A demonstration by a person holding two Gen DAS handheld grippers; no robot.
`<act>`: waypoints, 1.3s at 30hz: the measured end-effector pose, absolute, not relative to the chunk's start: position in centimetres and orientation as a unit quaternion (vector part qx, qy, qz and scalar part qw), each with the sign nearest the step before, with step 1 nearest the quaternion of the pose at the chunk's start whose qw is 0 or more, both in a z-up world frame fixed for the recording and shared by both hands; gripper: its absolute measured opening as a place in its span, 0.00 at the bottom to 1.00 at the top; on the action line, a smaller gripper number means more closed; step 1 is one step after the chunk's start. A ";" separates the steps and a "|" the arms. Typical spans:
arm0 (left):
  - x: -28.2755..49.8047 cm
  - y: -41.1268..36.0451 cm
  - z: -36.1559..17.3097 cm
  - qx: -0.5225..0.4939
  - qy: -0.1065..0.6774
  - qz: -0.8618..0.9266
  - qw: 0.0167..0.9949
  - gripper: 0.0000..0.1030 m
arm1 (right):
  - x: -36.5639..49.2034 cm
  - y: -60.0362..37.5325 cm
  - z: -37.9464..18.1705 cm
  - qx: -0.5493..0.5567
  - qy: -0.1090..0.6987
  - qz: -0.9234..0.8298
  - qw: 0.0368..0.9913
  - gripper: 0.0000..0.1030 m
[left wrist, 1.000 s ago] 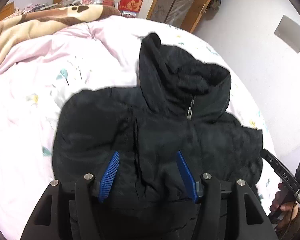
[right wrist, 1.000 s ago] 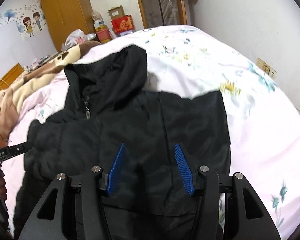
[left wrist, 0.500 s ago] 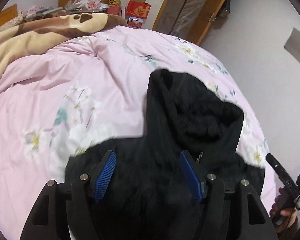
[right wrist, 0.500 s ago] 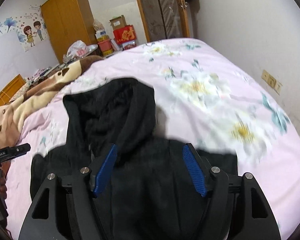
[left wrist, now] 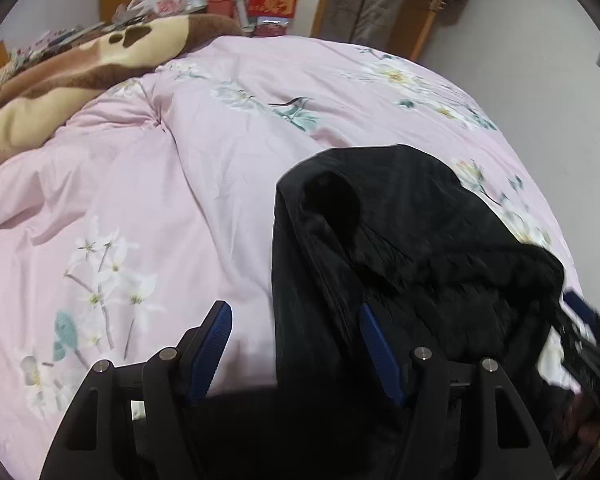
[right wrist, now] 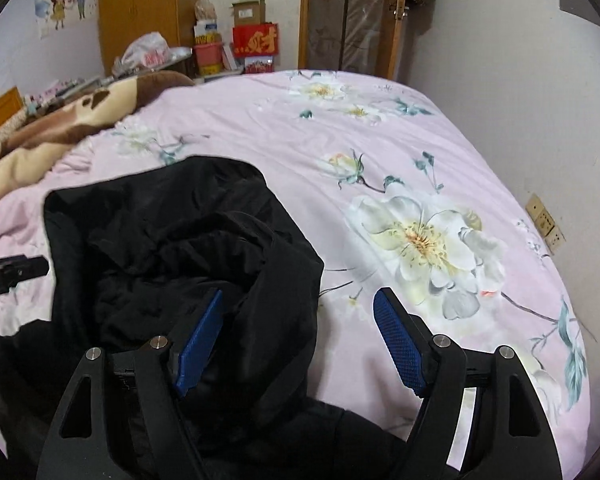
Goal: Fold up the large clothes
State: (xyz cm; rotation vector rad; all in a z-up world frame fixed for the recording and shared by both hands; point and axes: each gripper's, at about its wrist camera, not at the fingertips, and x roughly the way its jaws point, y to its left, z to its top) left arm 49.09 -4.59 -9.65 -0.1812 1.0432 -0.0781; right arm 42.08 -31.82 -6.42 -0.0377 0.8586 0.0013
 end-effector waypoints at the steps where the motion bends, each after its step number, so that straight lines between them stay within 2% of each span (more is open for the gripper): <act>1: 49.6 -4.4 -10.0 -0.099 0.501 -0.023 0.860 0.64 | 42.1 -31.9 -6.5 -0.011 0.415 0.000 0.910 0.73; 3: 50.4 -3.9 -10.6 -0.122 0.502 -0.013 0.856 0.61 | 41.6 -32.2 -6.4 -0.003 0.396 -0.008 0.918 0.57; 4: 50.5 -3.7 -10.8 -0.119 0.500 -0.003 0.858 0.58 | 41.5 -32.4 -6.4 -0.005 0.391 -0.013 0.920 0.34; 5: 50.5 -3.6 -10.9 -0.110 0.496 0.005 0.861 0.48 | 41.4 -32.9 -6.7 -0.001 0.399 -0.021 0.917 0.18; 6: 50.5 -3.4 -11.0 -0.092 0.490 0.020 0.866 0.33 | 41.6 -33.0 -6.9 0.003 0.404 -0.023 0.915 0.15; 7: 50.6 -3.1 -11.1 -0.085 0.488 0.027 0.868 0.25 | 41.4 -33.3 -7.0 0.005 0.405 -0.020 0.914 0.12; 8: 50.6 -2.8 -11.2 -0.083 0.487 0.035 0.869 0.11 | 40.8 -33.5 -7.0 0.006 0.399 -0.016 0.917 0.12; 11: 50.0 -0.8 -10.5 -0.121 0.470 0.044 0.873 0.07 | 40.0 -35.2 -6.7 0.065 0.392 -0.004 0.918 0.12; 15: 48.1 -0.9 -8.7 -0.088 0.443 0.038 0.891 0.03 | 38.6 -36.4 -5.7 0.100 0.379 0.004 0.920 0.10; 19: 47.2 -0.8 -9.2 -0.082 0.455 0.032 0.886 0.03 | 37.8 -37.6 -5.7 0.138 0.383 0.008 0.913 0.08; 24: 47.9 0.5 -14.7 -0.131 0.531 0.058 0.835 0.03 | 40.2 -37.4 -10.0 0.112 0.469 -0.027 0.876 0.08; 28: 47.7 0.4 -13.6 -0.109 0.512 0.030 0.851 0.03 | 39.8 -38.0 -9.5 0.125 0.461 -0.013 0.878 0.09; 29: 47.6 0.4 -12.6 -0.106 0.498 0.018 0.861 0.03 | 39.4 -38.4 -8.8 0.135 0.446 -0.013 0.885 0.16; 31: 47.8 0.8 -10.3 -0.096 0.471 0.006 0.877 0.05 | 38.4 -39.0 -7.2 0.151 0.417 -0.009 0.896 0.24; 34: 48.6 1.5 -7.8 -0.093 0.444 0.015 0.891 0.26 | 37.8 -38.9 -4.4 0.139 0.365 -0.022 0.920 0.25; 35: 49.2 1.6 -7.0 -0.099 0.437 0.013 0.894 0.40 | 38.1 -38.7 -3.5 0.135 0.350 -0.027 0.927 0.26; 36: 49.8 1.5 -6.3 -0.101 0.433 0.007 0.896 0.50 | 38.9 -38.4 -2.7 0.131 0.342 -0.031 0.930 0.29; 37: 50.5 1.4 -5.6 -0.104 0.429 0.002 0.897 0.51 | 40.2 -37.9 -2.3 0.125 0.347 -0.028 0.929 0.38; 39: 52.1 0.3 -4.9 -0.092 0.431 -0.008 0.898 0.52 | 42.7 -36.9 -2.2 0.111 0.358 -0.017 0.927 0.41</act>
